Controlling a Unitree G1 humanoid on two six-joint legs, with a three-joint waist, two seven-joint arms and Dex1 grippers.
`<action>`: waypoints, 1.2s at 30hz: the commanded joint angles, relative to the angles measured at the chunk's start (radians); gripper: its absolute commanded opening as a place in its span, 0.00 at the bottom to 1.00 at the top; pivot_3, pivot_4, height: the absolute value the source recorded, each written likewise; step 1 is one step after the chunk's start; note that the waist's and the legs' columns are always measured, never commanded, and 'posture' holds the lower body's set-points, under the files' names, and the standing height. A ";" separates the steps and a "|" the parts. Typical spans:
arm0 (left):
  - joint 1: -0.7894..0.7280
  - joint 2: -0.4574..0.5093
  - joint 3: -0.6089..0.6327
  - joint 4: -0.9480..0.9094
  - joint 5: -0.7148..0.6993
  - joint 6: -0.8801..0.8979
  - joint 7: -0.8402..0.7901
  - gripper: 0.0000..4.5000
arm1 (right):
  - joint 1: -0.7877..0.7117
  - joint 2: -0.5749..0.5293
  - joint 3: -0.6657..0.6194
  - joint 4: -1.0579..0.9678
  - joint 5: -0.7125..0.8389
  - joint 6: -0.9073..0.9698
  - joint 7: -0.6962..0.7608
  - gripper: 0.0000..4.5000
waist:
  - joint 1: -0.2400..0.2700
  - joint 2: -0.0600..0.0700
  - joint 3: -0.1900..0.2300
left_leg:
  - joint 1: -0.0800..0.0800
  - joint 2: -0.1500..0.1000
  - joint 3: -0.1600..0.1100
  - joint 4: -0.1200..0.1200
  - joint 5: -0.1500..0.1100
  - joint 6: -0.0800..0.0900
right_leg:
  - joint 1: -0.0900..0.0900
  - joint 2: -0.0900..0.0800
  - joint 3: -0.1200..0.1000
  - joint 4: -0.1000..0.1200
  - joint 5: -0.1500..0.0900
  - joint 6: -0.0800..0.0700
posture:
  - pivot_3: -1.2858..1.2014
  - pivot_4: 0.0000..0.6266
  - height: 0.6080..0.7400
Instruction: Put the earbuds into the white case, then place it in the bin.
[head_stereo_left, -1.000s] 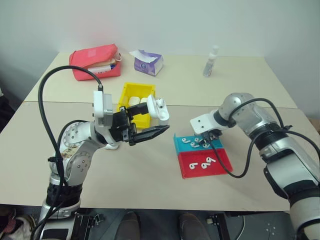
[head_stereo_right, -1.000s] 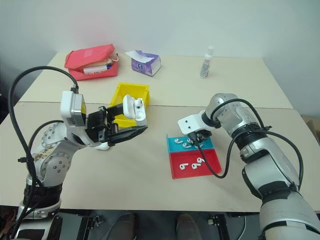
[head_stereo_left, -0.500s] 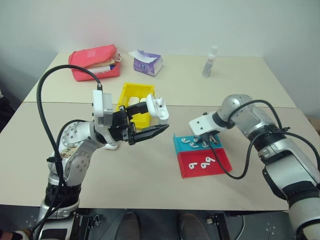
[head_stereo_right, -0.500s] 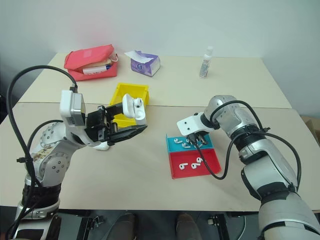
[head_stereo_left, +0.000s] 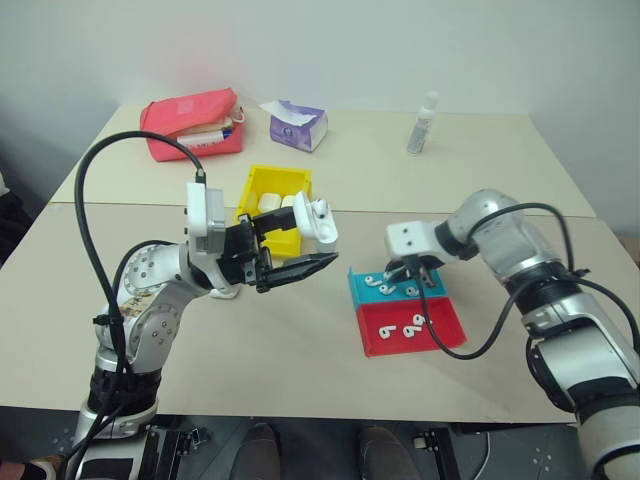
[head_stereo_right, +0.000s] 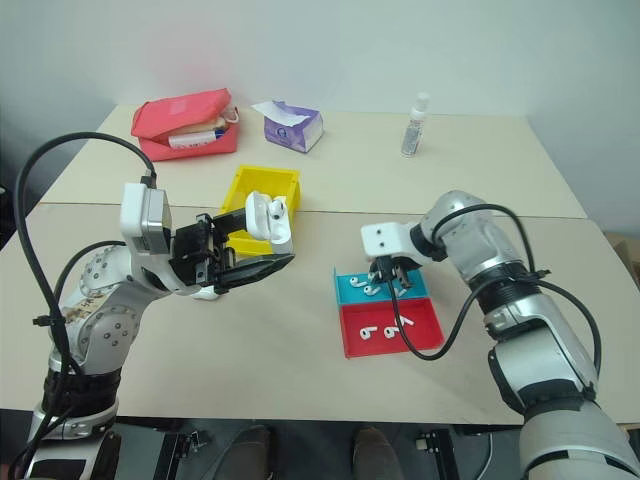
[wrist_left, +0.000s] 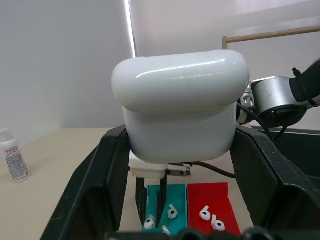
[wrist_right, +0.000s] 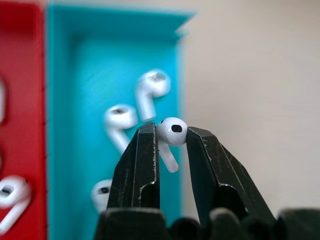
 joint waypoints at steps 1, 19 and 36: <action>-0.052 -0.013 -0.002 0.027 -0.015 -0.027 -0.033 0.61 | 0.110 -0.024 -0.182 -0.227 0.132 0.135 -0.099 0.13 | 0.004 0.000 0.000 | 0.000 0.000 0.000 0.000 0.000 0.000 | 0.000 0.000 0.000 0.000 0.000 0.000 | 0.52 0.24 1.00; -0.162 -0.074 -0.049 0.153 0.002 -0.024 -0.128 0.61 | 0.322 0.288 -0.729 -1.005 1.402 0.934 -0.798 0.13 | -0.007 0.000 0.000 | 0.000 0.000 -0.001 0.000 0.000 0.000 | 0.001 0.000 0.000 0.002 0.000 0.000 | 0.52 0.24 1.00; -0.163 -0.077 -0.044 0.174 0.007 -0.028 -0.163 0.61 | 0.366 0.137 -0.521 -1.063 1.391 0.841 -0.875 0.13 | -0.007 0.000 0.000 | -0.001 0.000 -0.002 0.000 0.000 0.001 | 0.000 0.000 0.000 0.001 0.000 0.000 | 0.52 0.24 1.00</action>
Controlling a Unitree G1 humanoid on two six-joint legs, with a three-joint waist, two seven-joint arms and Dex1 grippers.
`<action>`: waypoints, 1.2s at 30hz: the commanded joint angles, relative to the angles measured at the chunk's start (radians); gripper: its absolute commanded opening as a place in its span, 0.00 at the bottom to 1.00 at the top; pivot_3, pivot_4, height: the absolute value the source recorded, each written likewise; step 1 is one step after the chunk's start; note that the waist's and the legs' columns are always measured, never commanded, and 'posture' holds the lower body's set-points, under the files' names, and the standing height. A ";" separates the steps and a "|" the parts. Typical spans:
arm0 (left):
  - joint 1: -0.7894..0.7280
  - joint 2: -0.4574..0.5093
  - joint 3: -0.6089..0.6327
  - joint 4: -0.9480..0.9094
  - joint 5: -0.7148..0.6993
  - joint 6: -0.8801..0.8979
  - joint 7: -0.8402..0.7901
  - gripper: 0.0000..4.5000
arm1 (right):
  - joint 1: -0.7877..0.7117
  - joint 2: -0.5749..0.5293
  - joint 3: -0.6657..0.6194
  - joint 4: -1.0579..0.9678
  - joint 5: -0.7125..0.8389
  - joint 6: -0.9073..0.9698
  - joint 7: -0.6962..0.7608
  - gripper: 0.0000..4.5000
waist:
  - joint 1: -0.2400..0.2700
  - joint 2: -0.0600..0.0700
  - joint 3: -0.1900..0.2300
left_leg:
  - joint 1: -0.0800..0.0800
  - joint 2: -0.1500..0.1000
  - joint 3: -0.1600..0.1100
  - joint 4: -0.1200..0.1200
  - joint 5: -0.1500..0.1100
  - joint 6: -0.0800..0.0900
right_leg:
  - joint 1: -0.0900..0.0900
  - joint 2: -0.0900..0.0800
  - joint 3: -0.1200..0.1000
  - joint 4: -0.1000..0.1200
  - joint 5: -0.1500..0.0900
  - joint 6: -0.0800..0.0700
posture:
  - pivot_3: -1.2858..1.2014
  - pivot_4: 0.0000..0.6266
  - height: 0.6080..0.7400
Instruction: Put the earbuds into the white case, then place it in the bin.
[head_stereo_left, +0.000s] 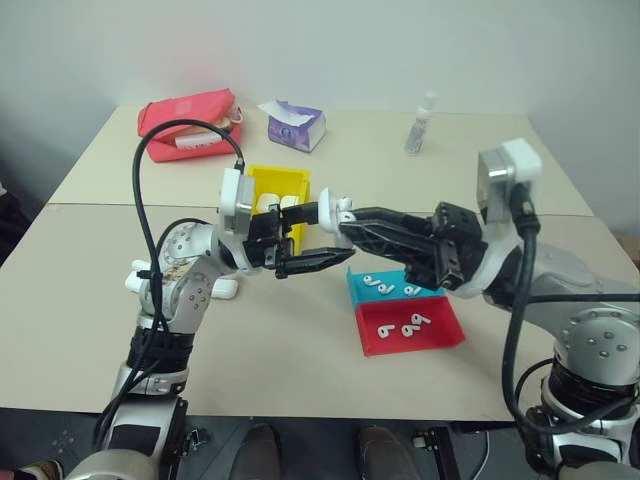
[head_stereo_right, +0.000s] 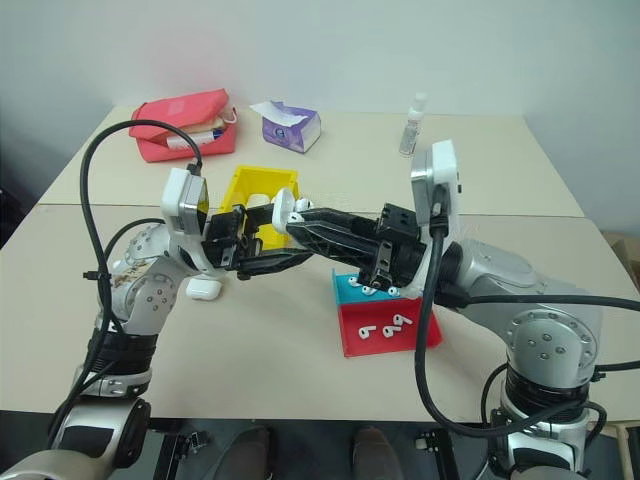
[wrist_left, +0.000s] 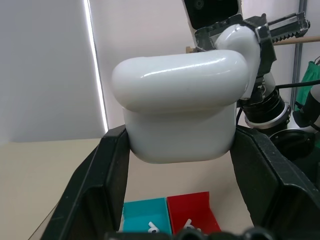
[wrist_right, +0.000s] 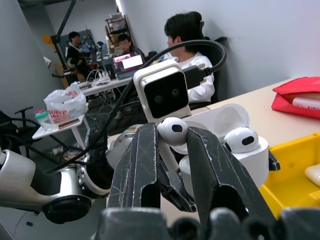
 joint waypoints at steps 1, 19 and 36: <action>-0.007 0.018 0.029 -0.093 -0.041 0.023 0.019 0.61 | -0.001 -0.017 0.001 -0.003 -0.006 -0.046 -0.008 0.13 | 0.000 0.000 0.000 | 0.000 0.000 0.000 0.000 0.000 0.000 | 0.000 0.000 0.000 0.000 0.000 0.000 | 0.52 0.24 1.00; 0.013 0.000 0.021 -0.031 -0.013 -0.031 -0.022 0.61 | -0.031 -0.042 0.006 0.046 0.066 -0.086 -0.041 0.13 | 0.000 0.000 0.000 | 0.000 0.000 0.000 0.000 0.000 0.000 | 0.000 0.000 0.000 0.000 0.000 0.000 | 0.52 0.24 1.00; -0.003 0.010 0.028 -0.111 -0.042 0.029 0.038 0.61 | -0.044 -0.047 0.071 0.060 -0.007 -0.083 -0.032 0.13 | 0.000 0.000 0.000 | 0.000 0.000 0.000 0.000 0.000 0.000 | 0.000 0.000 0.000 -0.001 0.000 0.000 | 0.52 0.24 1.00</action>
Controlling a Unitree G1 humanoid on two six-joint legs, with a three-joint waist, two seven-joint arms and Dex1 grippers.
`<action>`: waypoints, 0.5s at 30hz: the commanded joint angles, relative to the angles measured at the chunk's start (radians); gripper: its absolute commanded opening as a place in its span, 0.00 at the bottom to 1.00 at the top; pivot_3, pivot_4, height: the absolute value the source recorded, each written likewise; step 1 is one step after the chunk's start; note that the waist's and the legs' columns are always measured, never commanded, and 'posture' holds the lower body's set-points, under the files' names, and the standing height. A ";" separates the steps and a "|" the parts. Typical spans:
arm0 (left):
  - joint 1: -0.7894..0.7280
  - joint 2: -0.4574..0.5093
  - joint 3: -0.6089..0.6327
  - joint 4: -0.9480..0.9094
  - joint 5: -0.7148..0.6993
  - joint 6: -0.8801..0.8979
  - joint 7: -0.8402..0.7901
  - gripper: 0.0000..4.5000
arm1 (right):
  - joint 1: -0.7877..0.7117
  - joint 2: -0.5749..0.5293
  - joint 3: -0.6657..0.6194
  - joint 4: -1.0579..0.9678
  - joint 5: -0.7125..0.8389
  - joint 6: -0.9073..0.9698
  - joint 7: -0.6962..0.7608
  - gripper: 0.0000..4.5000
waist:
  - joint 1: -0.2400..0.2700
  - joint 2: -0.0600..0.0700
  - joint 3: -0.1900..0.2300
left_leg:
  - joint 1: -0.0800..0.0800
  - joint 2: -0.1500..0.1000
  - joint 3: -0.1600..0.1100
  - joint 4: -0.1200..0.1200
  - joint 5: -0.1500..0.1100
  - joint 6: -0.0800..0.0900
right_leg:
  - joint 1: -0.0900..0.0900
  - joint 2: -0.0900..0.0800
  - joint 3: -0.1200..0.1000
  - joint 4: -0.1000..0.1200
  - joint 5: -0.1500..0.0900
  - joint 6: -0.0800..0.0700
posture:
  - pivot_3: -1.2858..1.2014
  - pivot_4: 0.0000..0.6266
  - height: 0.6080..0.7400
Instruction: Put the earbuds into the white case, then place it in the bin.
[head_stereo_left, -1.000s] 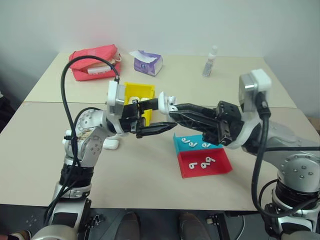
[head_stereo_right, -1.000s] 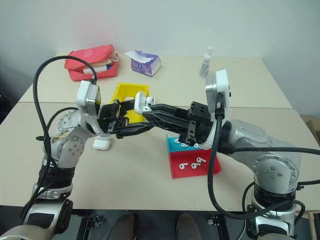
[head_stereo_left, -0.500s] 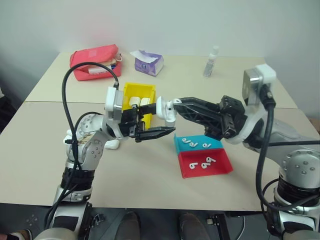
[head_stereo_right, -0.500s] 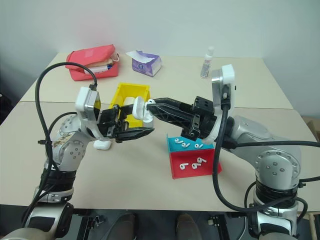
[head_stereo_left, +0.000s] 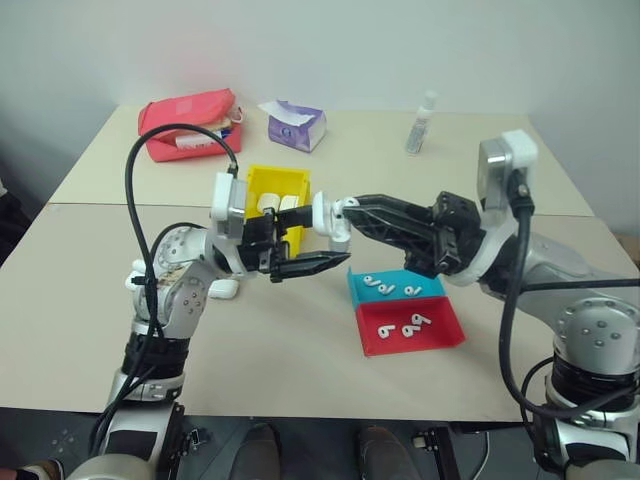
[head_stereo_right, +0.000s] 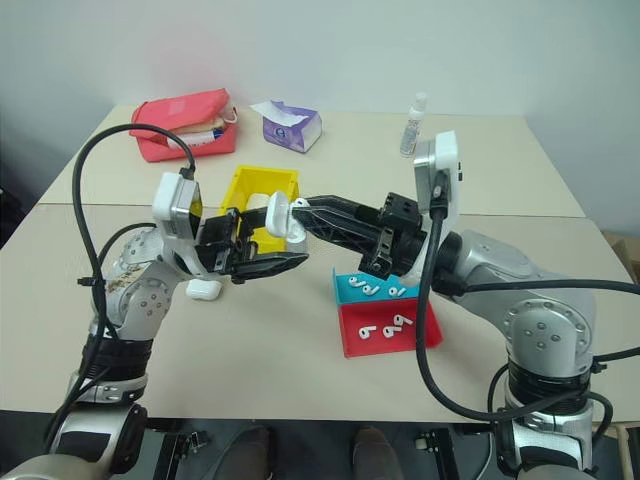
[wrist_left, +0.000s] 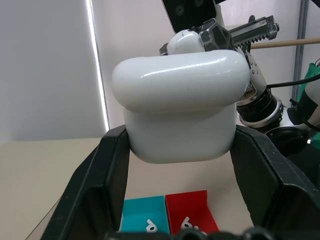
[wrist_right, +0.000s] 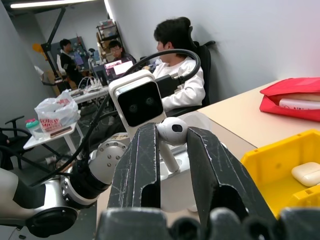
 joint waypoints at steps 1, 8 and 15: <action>-0.033 0.004 0.013 -0.072 -0.029 0.021 0.027 0.61 | -0.021 -0.018 0.019 -0.002 -0.023 -0.008 0.006 0.13 | 0.000 0.000 0.000 | 0.000 0.000 0.000 0.000 0.000 0.000 | 0.000 0.000 0.000 0.000 0.000 0.000 | 0.52 0.24 1.00; -0.039 0.002 0.010 -0.096 -0.031 0.046 0.060 0.61 | -0.017 -0.027 0.033 0.000 -0.040 -0.012 0.022 0.13 | 0.000 0.000 0.000 | 0.000 0.000 0.000 0.000 0.000 0.000 | 0.000 0.000 0.000 0.000 0.000 0.000 | 0.52 0.24 1.00; -0.066 0.001 0.013 -0.064 -0.025 0.049 0.061 0.61 | -0.005 -0.038 0.033 -0.009 -0.042 -0.018 0.053 0.59 | 0.001 0.000 0.000 | 0.000 0.000 0.000 0.000 0.000 0.000 | 0.000 0.000 0.000 0.000 0.000 0.000 | 0.52 0.24 1.00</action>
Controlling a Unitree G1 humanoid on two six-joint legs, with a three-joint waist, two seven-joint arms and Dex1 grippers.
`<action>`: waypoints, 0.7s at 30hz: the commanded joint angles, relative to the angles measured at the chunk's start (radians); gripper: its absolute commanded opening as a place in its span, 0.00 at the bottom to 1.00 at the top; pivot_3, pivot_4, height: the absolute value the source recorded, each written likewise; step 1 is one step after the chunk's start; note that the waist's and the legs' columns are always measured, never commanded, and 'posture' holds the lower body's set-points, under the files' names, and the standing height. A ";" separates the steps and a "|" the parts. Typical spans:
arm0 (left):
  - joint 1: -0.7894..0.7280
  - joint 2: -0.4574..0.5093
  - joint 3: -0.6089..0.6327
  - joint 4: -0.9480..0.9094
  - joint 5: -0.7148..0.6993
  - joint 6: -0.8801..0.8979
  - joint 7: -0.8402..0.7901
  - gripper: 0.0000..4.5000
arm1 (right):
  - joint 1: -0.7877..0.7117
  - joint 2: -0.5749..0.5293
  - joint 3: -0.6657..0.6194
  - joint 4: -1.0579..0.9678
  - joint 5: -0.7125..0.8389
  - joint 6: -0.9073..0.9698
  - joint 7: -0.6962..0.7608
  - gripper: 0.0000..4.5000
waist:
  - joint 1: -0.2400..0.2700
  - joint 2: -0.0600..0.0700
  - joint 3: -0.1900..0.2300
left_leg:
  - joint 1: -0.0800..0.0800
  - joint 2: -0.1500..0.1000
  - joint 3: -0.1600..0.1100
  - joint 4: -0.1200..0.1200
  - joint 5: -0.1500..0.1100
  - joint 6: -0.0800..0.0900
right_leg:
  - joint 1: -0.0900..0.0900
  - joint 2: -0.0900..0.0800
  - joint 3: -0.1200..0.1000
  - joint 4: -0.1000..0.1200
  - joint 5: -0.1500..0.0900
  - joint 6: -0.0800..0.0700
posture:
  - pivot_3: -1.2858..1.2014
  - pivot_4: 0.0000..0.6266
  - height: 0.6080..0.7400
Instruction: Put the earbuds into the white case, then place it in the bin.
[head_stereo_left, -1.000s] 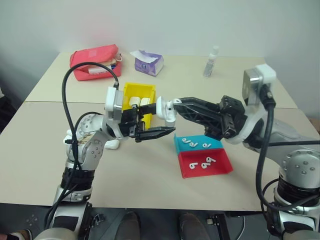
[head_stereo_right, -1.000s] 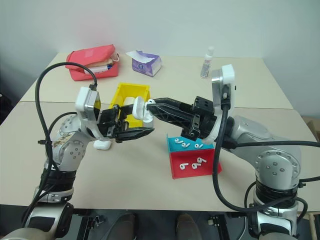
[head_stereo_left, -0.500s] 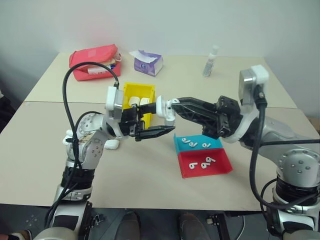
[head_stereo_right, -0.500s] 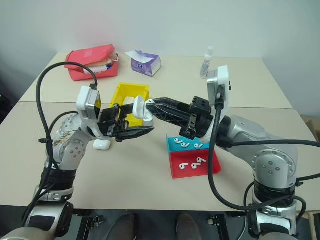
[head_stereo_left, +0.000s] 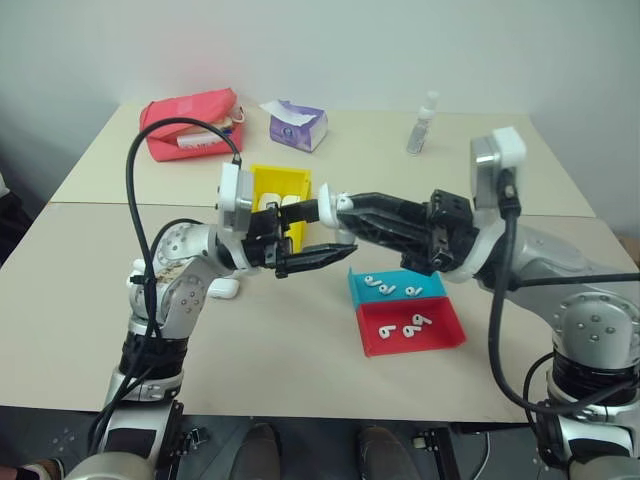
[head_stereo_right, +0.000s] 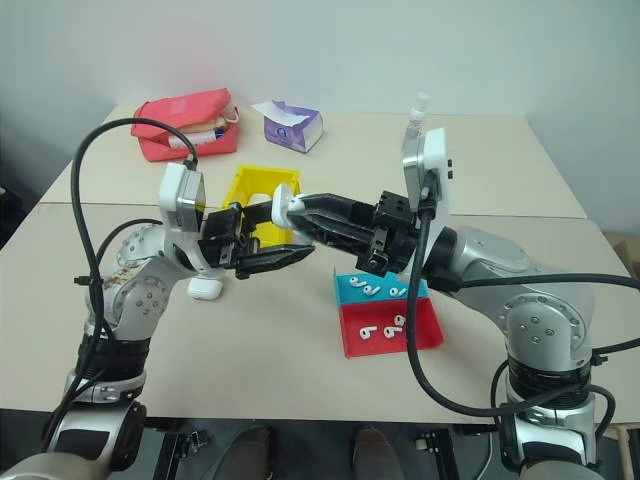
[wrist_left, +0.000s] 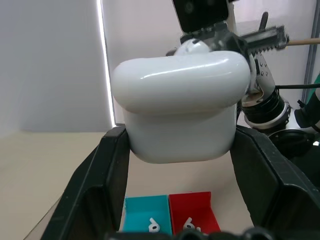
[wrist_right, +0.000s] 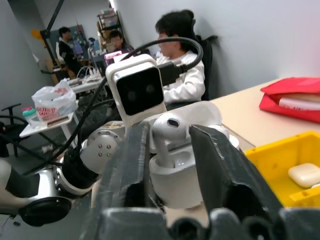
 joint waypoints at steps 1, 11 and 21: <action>-0.042 -0.009 0.013 -0.039 -0.026 -0.011 0.002 0.61 | 0.006 -0.012 0.015 -0.016 -0.002 0.000 0.010 0.66 | 0.000 0.000 0.000 | 0.000 0.000 0.000 0.000 0.000 0.000 | 0.000 0.000 0.000 0.000 0.000 0.000 | 0.52 0.24 1.00; -0.024 -0.007 0.010 -0.072 -0.034 -0.002 0.016 0.61 | 0.012 -0.019 -0.004 -0.020 -0.004 -0.007 0.015 1.00 | 0.000 0.000 0.000 | 0.000 0.000 0.000 0.000 0.000 0.000 | 0.000 0.000 0.000 0.000 0.000 0.000 | 0.52 0.24 1.00; -0.004 -0.014 0.002 0.025 0.005 -0.060 -0.054 0.61 | 0.030 -0.049 -0.046 -0.004 0.036 -0.027 0.059 1.00 | 0.000 0.000 0.000 | 0.000 0.000 0.000 0.000 0.000 0.000 | 0.000 0.000 0.000 0.000 0.000 0.000 | 0.52 0.24 1.00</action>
